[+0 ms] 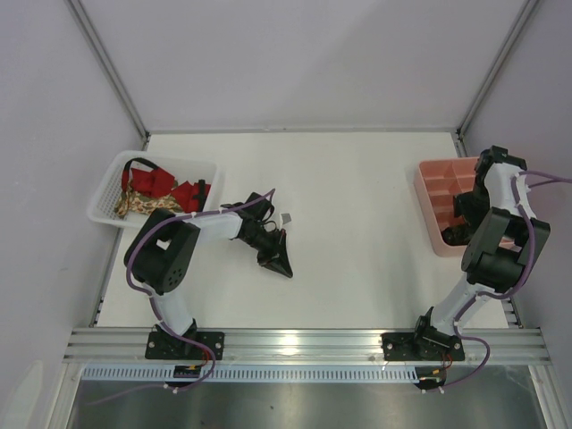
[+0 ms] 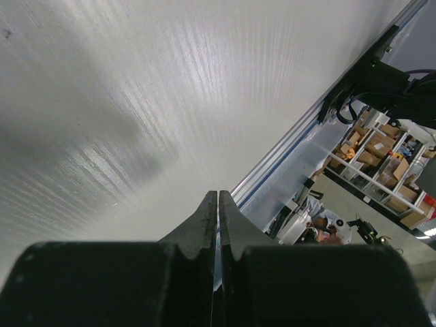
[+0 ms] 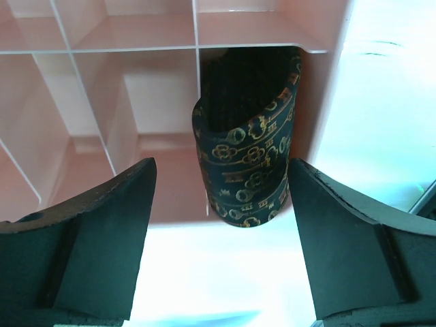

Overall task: Roll the ties
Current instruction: Place the rolled tie into the container

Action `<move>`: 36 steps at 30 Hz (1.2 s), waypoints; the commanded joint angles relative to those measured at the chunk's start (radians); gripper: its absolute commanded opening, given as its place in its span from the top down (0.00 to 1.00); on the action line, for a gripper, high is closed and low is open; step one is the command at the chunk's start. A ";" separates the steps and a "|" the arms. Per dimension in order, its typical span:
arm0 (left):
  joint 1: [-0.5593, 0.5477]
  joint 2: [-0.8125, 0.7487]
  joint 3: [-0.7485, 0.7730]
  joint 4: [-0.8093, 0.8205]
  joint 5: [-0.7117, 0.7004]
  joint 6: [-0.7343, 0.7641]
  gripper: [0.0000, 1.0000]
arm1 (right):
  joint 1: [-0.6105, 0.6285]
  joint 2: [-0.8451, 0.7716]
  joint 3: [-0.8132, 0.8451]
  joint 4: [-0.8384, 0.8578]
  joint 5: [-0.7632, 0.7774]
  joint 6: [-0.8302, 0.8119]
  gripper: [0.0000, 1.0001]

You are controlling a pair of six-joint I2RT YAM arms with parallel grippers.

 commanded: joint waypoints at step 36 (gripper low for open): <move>0.007 -0.040 -0.004 0.008 0.026 0.014 0.92 | -0.019 -0.106 -0.198 0.110 -0.032 -0.033 0.57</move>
